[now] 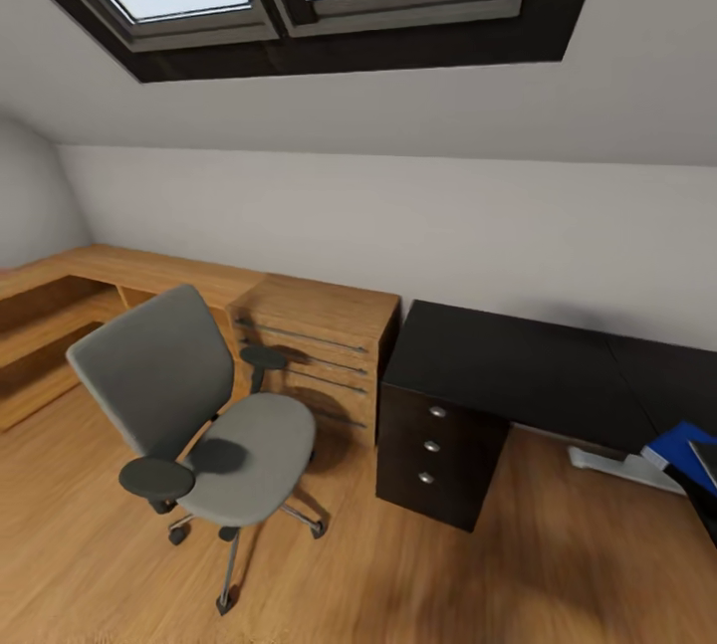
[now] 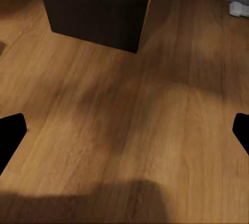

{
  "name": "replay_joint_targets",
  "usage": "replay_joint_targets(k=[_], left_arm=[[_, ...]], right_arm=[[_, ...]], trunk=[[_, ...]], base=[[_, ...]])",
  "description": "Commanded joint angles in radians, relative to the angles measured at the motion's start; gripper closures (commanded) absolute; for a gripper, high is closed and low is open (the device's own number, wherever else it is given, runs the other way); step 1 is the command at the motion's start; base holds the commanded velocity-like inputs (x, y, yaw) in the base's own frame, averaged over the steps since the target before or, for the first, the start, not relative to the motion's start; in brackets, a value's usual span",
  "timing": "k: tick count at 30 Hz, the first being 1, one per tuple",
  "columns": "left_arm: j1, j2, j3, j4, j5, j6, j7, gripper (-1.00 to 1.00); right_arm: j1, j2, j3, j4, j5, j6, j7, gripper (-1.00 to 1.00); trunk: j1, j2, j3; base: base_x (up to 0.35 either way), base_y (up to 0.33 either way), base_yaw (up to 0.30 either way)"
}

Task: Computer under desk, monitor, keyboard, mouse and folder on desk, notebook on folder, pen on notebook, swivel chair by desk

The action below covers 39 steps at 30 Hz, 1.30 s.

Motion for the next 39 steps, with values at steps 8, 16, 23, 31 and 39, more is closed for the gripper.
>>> replay_joint_targets(k=[8,16,23,31,39], left_arm=[[0.0,0.0,-0.017,0.044,0.006,-0.231,0.006,-1.0],[0.0,-0.006,-0.018,0.075,0.007,-0.332,0.006,-1.0],[0.0,-0.007,-0.018,0.08,0.007,-0.352,0.008,-1.0],[0.0,-0.007,-0.018,0.094,0.007,-0.4,0.006,-1.0],[0.0,-0.007,-0.019,0.106,0.009,-0.402,0.006,-1.0]], right_arm=[[-0.001,0.0,0.009,0.001,-0.004,-0.003,-0.008,-1.0],[-0.001,0.001,0.008,0.001,-0.005,-0.003,-0.009,-1.0],[-0.001,0.001,0.008,0.001,-0.006,-0.003,-0.01,-1.0],[-0.001,0.002,0.007,-0.001,-0.006,-0.003,-0.01,-1.0],[-0.001,0.001,0.007,-0.001,-0.006,-0.003,-0.01,-1.0]], trunk=[[0.0,-0.001,-0.001],[0.0,-0.001,-0.001],[0.0,-0.001,-0.001],[0.0,-0.001,-0.001],[0.0,-0.001,-0.001]], base=[[0.0,0.0,0.279],[0.0,0.0,0.279],[0.0,0.0,0.279],[0.0,0.0,0.279],[0.0,0.0,0.279]])
